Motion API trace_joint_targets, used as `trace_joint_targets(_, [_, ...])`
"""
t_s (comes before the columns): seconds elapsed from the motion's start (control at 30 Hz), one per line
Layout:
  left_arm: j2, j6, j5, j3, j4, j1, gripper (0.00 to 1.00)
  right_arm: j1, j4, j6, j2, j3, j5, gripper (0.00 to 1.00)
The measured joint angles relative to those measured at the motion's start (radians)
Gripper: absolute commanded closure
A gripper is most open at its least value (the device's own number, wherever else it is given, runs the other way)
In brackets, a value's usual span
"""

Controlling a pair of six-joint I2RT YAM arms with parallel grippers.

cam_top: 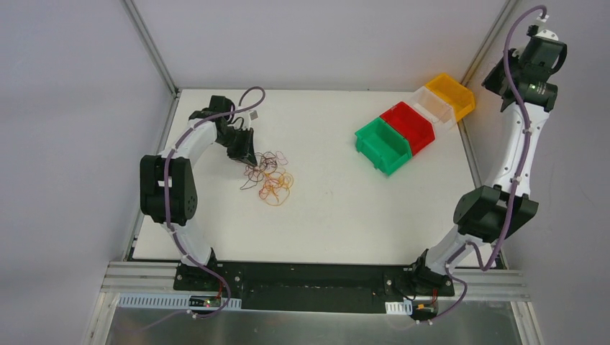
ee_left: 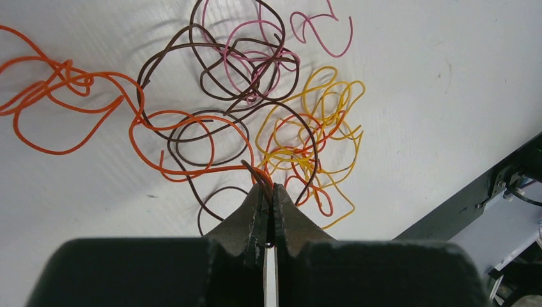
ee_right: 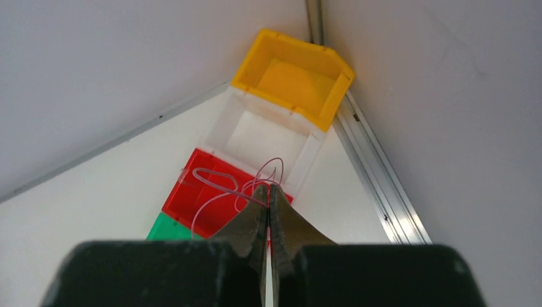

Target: Untangle the cables

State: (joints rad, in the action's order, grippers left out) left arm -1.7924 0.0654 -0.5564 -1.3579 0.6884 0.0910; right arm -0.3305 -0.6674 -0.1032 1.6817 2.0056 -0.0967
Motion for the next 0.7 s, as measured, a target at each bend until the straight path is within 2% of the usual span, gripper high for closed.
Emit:
trace_joint_targets(0.23, [0.013,0.018,0.019,-0.016,0.000,0.000,1.00,-0.045,0.140,0.059,0.192,0.188,0.058,1.00])
trace_joint_targets(0.43, [0.015,0.021,0.037,0.033,0.011,0.000,1.00,-0.044,0.298,0.078,0.383,0.359,0.084,1.00])
trace_joint_targets(0.7, [0.003,-0.032,-0.016,0.047,0.036,0.000,1.00,-0.045,0.484,0.085,0.581,0.386,0.072,1.00])
